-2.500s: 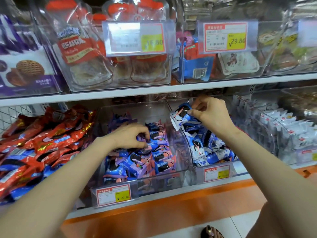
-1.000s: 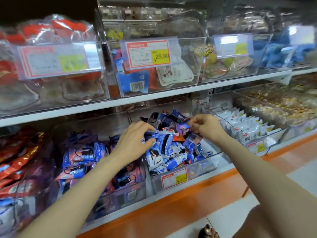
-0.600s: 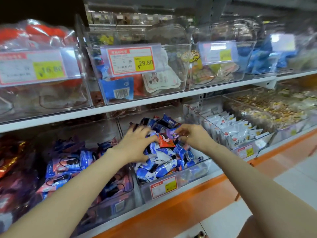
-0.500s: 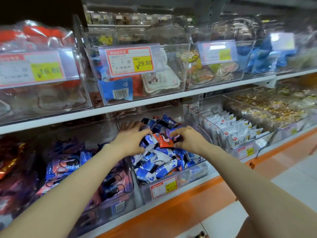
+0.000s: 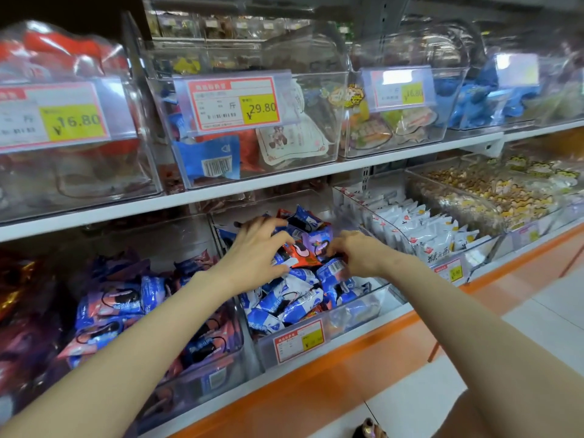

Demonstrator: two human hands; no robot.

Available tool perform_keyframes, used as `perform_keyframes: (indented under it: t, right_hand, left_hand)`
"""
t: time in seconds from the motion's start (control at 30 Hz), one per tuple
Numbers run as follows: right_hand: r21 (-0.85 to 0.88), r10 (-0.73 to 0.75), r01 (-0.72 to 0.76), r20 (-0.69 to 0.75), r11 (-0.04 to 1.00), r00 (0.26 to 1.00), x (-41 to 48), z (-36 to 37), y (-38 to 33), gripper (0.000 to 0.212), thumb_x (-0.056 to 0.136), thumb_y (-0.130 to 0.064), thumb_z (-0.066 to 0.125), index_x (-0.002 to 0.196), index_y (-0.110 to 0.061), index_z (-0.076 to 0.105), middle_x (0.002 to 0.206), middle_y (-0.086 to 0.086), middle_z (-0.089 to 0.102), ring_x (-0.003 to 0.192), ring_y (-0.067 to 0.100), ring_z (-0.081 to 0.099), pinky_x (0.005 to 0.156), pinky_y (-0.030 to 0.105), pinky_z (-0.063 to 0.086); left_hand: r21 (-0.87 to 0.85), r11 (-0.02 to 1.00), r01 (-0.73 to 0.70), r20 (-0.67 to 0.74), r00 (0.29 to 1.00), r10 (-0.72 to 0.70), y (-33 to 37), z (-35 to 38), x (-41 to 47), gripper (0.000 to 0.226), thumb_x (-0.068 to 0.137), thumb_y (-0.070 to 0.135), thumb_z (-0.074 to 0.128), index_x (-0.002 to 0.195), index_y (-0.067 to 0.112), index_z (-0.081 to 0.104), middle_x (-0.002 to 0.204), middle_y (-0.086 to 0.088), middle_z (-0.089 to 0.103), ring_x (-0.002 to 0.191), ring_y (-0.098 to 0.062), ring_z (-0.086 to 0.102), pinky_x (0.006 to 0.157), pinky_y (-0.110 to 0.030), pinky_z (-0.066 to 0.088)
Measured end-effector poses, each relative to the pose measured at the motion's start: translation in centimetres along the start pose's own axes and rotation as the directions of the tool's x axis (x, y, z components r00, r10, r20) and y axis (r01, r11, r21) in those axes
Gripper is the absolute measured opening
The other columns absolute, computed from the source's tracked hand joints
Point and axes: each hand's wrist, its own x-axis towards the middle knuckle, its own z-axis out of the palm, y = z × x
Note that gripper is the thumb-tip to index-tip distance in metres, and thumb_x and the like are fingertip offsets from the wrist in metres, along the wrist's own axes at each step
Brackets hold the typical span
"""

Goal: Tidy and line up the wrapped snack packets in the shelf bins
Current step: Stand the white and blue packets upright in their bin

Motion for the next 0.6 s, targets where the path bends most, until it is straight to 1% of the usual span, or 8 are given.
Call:
perform_keyframes:
  t: [0.07,0.13,0.2,0.27,0.33,0.43,0.5,0.6]
  right_hand:
    - [-0.032,0.011,-0.012,-0.047,0.999,0.999,-0.2,-0.5,-0.1,0.049,0.075,-0.027,0.076,0.120,-0.019,0.058,0.118,0.005,0.053,0.113,0.022,0.048,0.091,0.031,0.041]
    - [0.042,0.036,-0.032,-0.081,0.999,0.996,-0.8,-1.9,-0.1,0.043,0.074,-0.023,0.077,0.112,-0.017,0.060,0.111,0.004,0.057,0.103,0.020,0.053,0.087,0.031,0.044]
    - [0.295,0.082,-0.052,-0.090,0.954,0.993,-1.8,-3.4,0.0,0.033,0.073,-0.014,0.077,0.102,-0.015,0.061,0.096,0.001,0.060,0.086,0.016,0.056,0.076,0.028,0.045]
    - [0.593,0.075,-0.025,-0.059,0.805,0.995,-2.9,-4.4,-0.3,0.027,0.071,-0.002,0.075,0.093,-0.013,0.062,0.084,0.003,0.061,0.074,0.014,0.057,0.071,0.025,0.044]
    - [0.729,0.004,0.021,-0.032,0.684,0.999,-3.4,-4.7,-0.7,0.024,0.074,0.002,0.072,0.092,-0.011,0.063,0.083,0.008,0.063,0.073,0.014,0.060,0.073,0.024,0.047]
    - [0.767,-0.047,0.063,-0.043,0.638,0.998,-3.3,-4.7,-1.1,0.018,0.084,-0.019,0.069,0.100,-0.011,0.066,0.088,0.002,0.068,0.080,0.007,0.062,0.074,0.018,0.049]
    - [0.760,0.068,0.092,-0.176,0.643,0.982,-2.0,-4.2,-0.9,0.022,0.088,-0.026,0.062,0.104,-0.011,0.066,0.092,-0.003,0.068,0.087,0.008,0.063,0.074,0.018,0.052]
    - [0.550,0.133,0.049,-0.286,0.834,0.949,1.3,-1.8,-0.8,0.027,0.093,-0.015,0.057,0.119,-0.010,0.061,0.118,0.006,0.064,0.105,0.018,0.060,0.094,0.032,0.048]
  left_hand:
    - [-0.038,0.998,-0.045,-0.040,0.998,0.043,0.4,0.1,-0.1,0.040,0.090,0.035,0.057,0.128,0.028,0.047,0.145,0.008,0.031,0.133,-0.013,0.021,0.105,-0.028,0.016]
    - [-0.060,0.997,-0.052,-0.071,0.996,0.047,0.9,0.3,-0.1,0.043,0.089,0.034,0.059,0.130,0.028,0.046,0.137,0.009,0.040,0.128,-0.012,0.027,0.100,-0.026,0.019]
    - [-0.096,0.994,-0.048,-0.064,0.997,0.042,1.5,0.6,0.1,0.058,0.085,0.039,0.063,0.136,0.029,0.038,0.135,0.009,0.042,0.124,-0.012,0.029,0.096,-0.026,0.020]
    - [-0.144,0.988,-0.053,-0.030,0.998,0.049,2.3,0.8,0.5,0.071,0.081,0.047,0.066,0.141,0.031,0.031,0.135,0.010,0.042,0.122,-0.012,0.030,0.094,-0.026,0.020]
    - [-0.184,0.981,-0.055,-0.073,0.996,0.042,3.1,1.1,0.9,0.063,0.079,0.049,0.065,0.134,0.029,0.040,0.129,0.011,0.049,0.117,-0.012,0.036,0.085,-0.024,0.020]
    - [-0.207,0.978,-0.018,-0.216,0.976,-0.028,3.0,0.6,0.6,0.032,0.083,0.042,0.064,0.108,0.024,0.057,0.102,0.009,0.057,0.101,-0.013,0.046,0.075,-0.028,0.022]
    - [-0.234,0.972,0.020,-0.276,0.957,-0.086,1.8,0.1,-0.1,0.031,0.082,0.042,0.066,0.104,0.021,0.061,0.098,0.006,0.056,0.096,-0.015,0.048,0.074,-0.029,0.027]
    - [-0.289,0.952,0.103,-0.297,0.936,-0.192,0.3,-1.1,-1.6,0.038,0.078,0.042,0.070,0.106,0.017,0.064,0.098,0.001,0.059,0.091,-0.019,0.053,0.071,-0.032,0.039]
